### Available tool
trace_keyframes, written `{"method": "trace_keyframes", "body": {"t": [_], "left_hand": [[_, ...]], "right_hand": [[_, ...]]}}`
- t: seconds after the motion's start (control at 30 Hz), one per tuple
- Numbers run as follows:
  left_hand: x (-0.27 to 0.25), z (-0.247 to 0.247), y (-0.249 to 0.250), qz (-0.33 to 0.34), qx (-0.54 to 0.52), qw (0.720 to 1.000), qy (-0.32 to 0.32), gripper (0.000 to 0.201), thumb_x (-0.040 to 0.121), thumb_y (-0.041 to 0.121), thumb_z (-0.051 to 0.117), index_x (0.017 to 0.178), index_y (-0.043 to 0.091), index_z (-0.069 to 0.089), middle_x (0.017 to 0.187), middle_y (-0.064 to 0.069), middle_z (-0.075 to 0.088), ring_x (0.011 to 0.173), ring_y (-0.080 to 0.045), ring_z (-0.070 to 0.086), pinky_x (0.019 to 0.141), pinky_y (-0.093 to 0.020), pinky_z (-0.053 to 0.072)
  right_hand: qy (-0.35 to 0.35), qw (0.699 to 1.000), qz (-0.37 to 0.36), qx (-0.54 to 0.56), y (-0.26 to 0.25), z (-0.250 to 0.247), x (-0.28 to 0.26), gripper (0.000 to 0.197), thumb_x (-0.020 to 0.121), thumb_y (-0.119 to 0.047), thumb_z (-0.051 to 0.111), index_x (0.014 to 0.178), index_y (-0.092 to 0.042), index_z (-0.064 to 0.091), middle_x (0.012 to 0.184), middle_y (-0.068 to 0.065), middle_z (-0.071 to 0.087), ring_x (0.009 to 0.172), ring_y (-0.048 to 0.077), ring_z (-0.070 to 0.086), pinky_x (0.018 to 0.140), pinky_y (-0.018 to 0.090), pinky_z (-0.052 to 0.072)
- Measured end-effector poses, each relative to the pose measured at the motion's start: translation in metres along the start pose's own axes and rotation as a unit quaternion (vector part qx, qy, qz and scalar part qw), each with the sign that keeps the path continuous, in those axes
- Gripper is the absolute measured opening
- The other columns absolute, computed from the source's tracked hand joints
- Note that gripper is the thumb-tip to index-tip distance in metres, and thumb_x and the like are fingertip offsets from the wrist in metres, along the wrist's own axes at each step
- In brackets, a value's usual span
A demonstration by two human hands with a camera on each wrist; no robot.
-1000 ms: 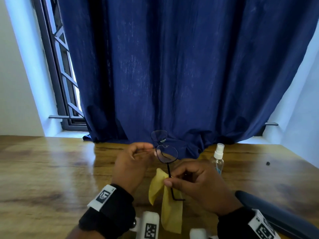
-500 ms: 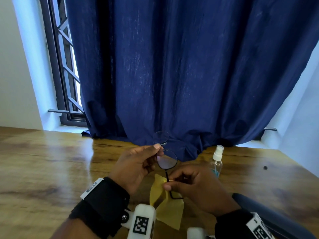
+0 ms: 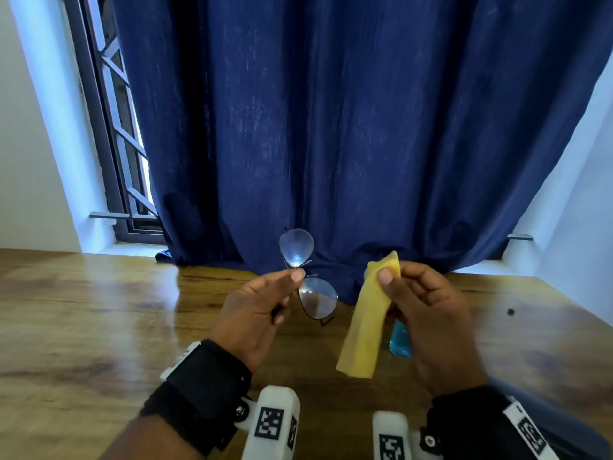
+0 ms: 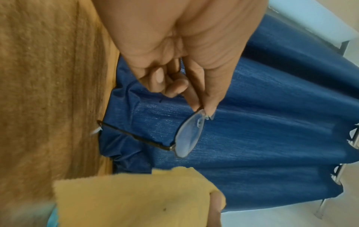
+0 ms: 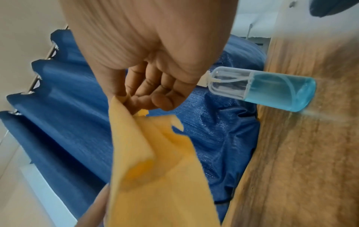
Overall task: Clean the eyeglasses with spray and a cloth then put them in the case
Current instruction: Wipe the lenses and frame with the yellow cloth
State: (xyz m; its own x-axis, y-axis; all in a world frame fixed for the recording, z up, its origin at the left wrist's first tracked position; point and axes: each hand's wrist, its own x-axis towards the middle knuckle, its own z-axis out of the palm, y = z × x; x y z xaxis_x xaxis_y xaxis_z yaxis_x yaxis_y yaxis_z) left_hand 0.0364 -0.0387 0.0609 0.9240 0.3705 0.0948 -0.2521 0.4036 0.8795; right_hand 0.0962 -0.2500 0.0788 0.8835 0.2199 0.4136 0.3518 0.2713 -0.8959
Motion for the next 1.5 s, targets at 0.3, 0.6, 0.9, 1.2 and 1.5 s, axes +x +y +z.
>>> {"method": "trace_keyframes", "body": {"t": [0.3,0.6,0.9,1.2,1.5], "left_hand": [[-0.005,0.005,-0.009,-0.009,0.048,0.999,-0.003,0.039,0.063,0.039,0.084,0.094,0.016,0.083,0.082,0.001,0.069,0.063,-0.004,0.049,0.061,-0.024,0.036],[-0.006,0.007,-0.008,0.019,0.029,0.999,0.015,0.030,0.071,0.026,0.078,0.094,0.008,0.083,0.091,-0.023,0.071,0.051,-0.001,0.050,0.047,-0.016,0.040],[-0.006,0.005,-0.004,-0.003,0.014,1.000,0.016,0.026,0.084,0.019,0.073,0.103,0.001,0.078,0.088,-0.012,0.074,0.053,-0.002,0.058,0.045,-0.016,0.042],[-0.012,0.014,-0.015,-0.001,0.044,0.999,0.009,0.015,0.093,0.009,0.066,0.097,0.004,0.079,0.073,-0.001,0.070,0.052,-0.001,0.053,0.045,-0.014,0.041],[-0.013,0.015,-0.009,0.033,0.047,0.998,0.032,0.018,0.092,0.012,0.069,0.103,0.001,0.078,0.078,-0.004,0.076,0.050,0.003,0.060,0.044,-0.010,0.044]], "right_hand": [[-0.100,0.962,-0.120,-0.223,0.012,0.009,-0.007,0.012,0.087,-0.027,0.077,0.099,-0.028,0.080,0.092,-0.006,0.071,0.080,0.012,0.067,0.067,0.018,0.052],[-0.184,0.912,-0.164,-0.326,0.021,0.007,-0.004,0.021,0.087,-0.041,0.071,0.107,-0.037,0.078,0.095,-0.011,0.063,0.077,0.010,0.060,0.058,0.012,0.042],[-0.212,0.918,-0.147,-0.302,0.020,0.013,-0.007,0.027,0.089,-0.054,0.064,0.107,-0.040,0.079,0.099,-0.010,0.053,0.095,0.014,0.056,0.071,0.014,0.046],[-0.161,0.931,-0.132,-0.300,0.022,0.013,-0.006,0.028,0.077,-0.049,0.078,0.106,-0.050,0.076,0.099,-0.013,0.049,0.088,0.008,0.055,0.070,0.009,0.043],[-0.075,0.939,-0.098,-0.321,0.023,0.012,-0.003,0.038,0.080,-0.044,0.080,0.116,-0.038,0.070,0.100,-0.016,0.056,0.086,-0.004,0.055,0.071,0.006,0.042]]}}
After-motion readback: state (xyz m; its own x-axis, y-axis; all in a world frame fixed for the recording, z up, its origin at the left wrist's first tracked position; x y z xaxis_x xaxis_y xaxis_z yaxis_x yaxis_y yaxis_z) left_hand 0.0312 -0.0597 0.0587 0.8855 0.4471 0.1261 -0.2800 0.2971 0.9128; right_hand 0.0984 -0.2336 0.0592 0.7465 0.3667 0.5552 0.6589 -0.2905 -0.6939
